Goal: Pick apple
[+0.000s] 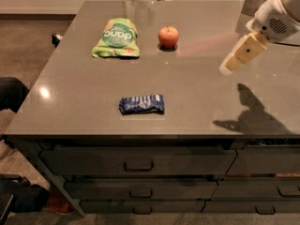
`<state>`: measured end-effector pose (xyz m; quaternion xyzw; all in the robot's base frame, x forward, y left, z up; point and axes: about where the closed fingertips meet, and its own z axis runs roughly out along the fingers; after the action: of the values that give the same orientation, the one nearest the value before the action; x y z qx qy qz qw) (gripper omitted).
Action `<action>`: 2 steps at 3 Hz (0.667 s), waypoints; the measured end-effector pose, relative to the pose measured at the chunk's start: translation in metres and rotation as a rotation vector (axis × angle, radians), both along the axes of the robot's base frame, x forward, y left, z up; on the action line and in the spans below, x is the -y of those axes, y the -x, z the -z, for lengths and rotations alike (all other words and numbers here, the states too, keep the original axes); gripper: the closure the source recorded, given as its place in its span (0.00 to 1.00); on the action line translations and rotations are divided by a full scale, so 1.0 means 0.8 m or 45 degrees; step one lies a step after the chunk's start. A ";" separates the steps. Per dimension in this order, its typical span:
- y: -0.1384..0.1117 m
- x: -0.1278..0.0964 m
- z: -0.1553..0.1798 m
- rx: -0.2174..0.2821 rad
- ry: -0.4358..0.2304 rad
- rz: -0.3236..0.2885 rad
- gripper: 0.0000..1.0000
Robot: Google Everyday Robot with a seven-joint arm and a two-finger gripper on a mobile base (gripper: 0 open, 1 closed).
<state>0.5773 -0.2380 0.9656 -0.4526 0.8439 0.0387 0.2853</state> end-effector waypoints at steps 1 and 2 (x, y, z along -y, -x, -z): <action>-0.054 0.014 0.009 0.051 -0.132 0.177 0.00; -0.104 0.019 0.025 0.102 -0.246 0.324 0.00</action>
Offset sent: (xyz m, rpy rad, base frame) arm 0.1422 -0.0265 -0.0301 0.3244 -0.1642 -0.4314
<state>0.6607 -0.2528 0.9455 -0.3138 0.8748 0.0652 0.3634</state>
